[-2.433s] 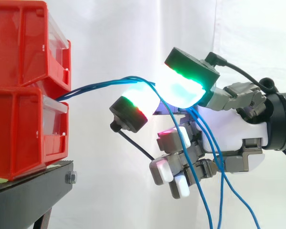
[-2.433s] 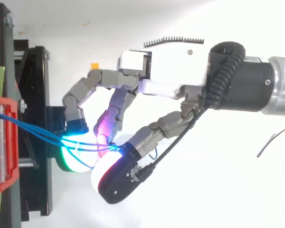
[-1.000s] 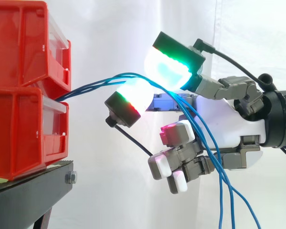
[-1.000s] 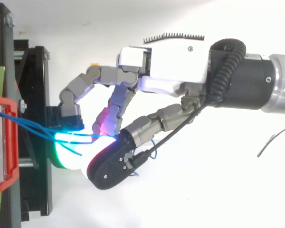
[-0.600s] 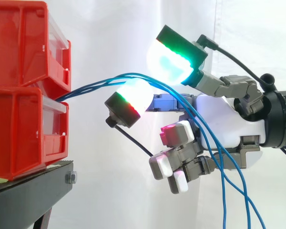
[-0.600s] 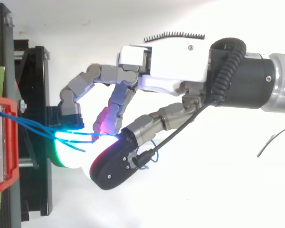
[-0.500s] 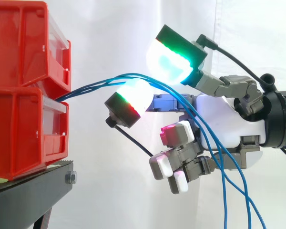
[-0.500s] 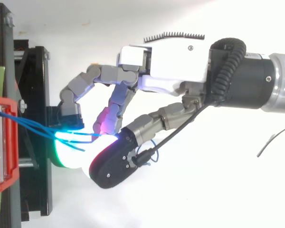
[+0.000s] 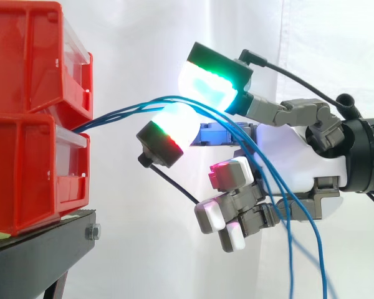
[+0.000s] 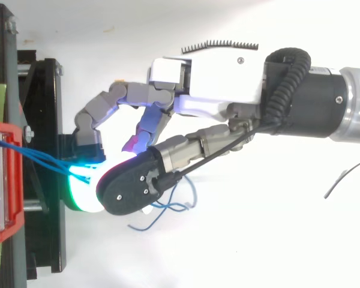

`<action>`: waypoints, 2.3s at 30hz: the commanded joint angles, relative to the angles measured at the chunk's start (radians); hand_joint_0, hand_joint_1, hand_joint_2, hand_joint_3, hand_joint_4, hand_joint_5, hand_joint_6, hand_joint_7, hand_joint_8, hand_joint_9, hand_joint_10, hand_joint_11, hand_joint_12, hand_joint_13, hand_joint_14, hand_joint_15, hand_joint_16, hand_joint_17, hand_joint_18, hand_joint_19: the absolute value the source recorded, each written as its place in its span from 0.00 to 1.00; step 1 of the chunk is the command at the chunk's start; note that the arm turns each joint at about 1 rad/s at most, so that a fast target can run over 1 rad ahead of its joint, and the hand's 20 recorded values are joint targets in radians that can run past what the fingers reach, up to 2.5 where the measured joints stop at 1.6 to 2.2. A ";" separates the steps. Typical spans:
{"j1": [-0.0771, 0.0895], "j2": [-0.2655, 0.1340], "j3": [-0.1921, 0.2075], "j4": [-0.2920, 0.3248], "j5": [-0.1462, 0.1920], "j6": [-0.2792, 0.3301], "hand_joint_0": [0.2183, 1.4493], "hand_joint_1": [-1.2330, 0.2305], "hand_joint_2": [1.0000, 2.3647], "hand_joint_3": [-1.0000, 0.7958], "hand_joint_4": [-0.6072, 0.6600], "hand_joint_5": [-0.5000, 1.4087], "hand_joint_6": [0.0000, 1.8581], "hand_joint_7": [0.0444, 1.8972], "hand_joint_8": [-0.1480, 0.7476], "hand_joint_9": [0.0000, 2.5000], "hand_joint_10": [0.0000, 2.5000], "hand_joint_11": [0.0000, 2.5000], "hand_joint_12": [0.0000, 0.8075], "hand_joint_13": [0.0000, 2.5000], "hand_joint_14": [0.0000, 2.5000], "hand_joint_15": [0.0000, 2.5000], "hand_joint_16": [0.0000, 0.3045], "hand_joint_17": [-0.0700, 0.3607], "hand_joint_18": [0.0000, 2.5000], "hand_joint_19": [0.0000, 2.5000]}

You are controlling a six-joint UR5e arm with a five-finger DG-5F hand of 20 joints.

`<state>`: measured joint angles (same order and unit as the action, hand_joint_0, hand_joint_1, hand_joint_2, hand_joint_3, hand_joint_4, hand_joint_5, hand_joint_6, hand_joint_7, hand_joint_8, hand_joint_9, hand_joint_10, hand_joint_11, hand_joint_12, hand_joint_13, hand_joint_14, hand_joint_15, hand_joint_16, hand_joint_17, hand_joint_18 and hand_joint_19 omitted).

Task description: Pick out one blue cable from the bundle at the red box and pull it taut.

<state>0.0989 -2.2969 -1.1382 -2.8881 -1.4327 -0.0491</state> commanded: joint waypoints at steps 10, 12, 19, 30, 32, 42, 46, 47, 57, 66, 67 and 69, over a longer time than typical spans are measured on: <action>0.001 0.001 0.000 0.000 0.000 -0.002 0.29 0.34 0.01 0.40 0.44 0.21 0.47 0.50 0.42 0.48 0.01 0.31 0.39 0.38 0.01 0.27 0.15 0.40 0.31 0.33; 0.001 0.001 0.002 0.000 0.000 -0.002 0.30 0.33 0.01 0.39 0.45 0.21 0.47 0.50 0.42 0.48 0.01 0.31 0.39 0.38 0.01 0.27 0.15 0.40 0.31 0.32; 0.001 0.001 0.002 0.003 0.000 -0.002 0.38 0.27 0.01 0.32 0.41 0.21 0.48 0.52 0.43 0.46 0.01 0.32 0.39 0.38 0.01 0.26 0.15 0.40 0.32 0.31; 0.001 0.001 0.002 -0.002 0.000 -0.002 0.41 0.24 0.00 0.28 0.27 0.21 0.52 0.53 0.42 0.48 0.01 0.33 0.37 0.39 0.01 0.26 0.14 0.38 0.33 0.30; 0.001 0.001 0.002 -0.002 0.000 -0.002 0.39 0.24 0.00 0.28 0.29 0.21 0.51 0.53 0.41 0.48 0.01 0.33 0.37 0.39 0.01 0.26 0.14 0.38 0.33 0.30; -0.001 -0.001 0.000 0.000 -0.006 0.000 0.27 0.24 0.00 0.28 0.34 0.22 0.50 0.50 0.43 0.50 0.01 0.32 0.38 0.40 0.01 0.27 0.14 0.39 0.33 0.31; -0.001 0.001 0.002 0.000 -0.011 0.000 0.22 0.25 0.00 0.28 0.35 0.23 0.50 0.48 0.43 0.52 0.01 0.31 0.39 0.40 0.01 0.26 0.16 0.41 0.34 0.31; -0.001 0.001 0.000 -0.002 -0.011 0.000 0.20 0.26 0.00 0.28 0.36 0.23 0.50 0.47 0.43 0.52 0.01 0.31 0.40 0.41 0.01 0.26 0.16 0.42 0.35 0.30; -0.001 0.001 0.002 0.000 -0.011 0.000 0.16 0.37 0.00 0.28 0.38 0.23 0.46 0.43 0.44 0.50 0.01 0.30 0.42 0.41 0.01 0.25 0.19 0.46 0.36 0.30; -0.001 -0.001 0.002 0.000 -0.012 0.000 0.22 0.49 0.00 0.28 0.37 0.23 0.45 0.43 0.42 0.50 0.01 0.30 0.40 0.40 0.01 0.26 0.16 0.42 0.34 0.32; -0.001 0.001 0.003 0.000 -0.012 0.000 0.24 0.51 0.00 0.28 0.36 0.22 0.45 0.44 0.41 0.49 0.01 0.30 0.39 0.40 0.01 0.27 0.16 0.41 0.33 0.32; -0.001 -0.001 0.005 0.000 -0.012 -0.002 0.27 0.52 0.00 0.28 0.35 0.22 0.45 0.45 0.40 0.49 0.01 0.30 0.38 0.40 0.01 0.27 0.15 0.40 0.33 0.32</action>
<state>0.0982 -2.2967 -1.1352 -2.8885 -1.4447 -0.0495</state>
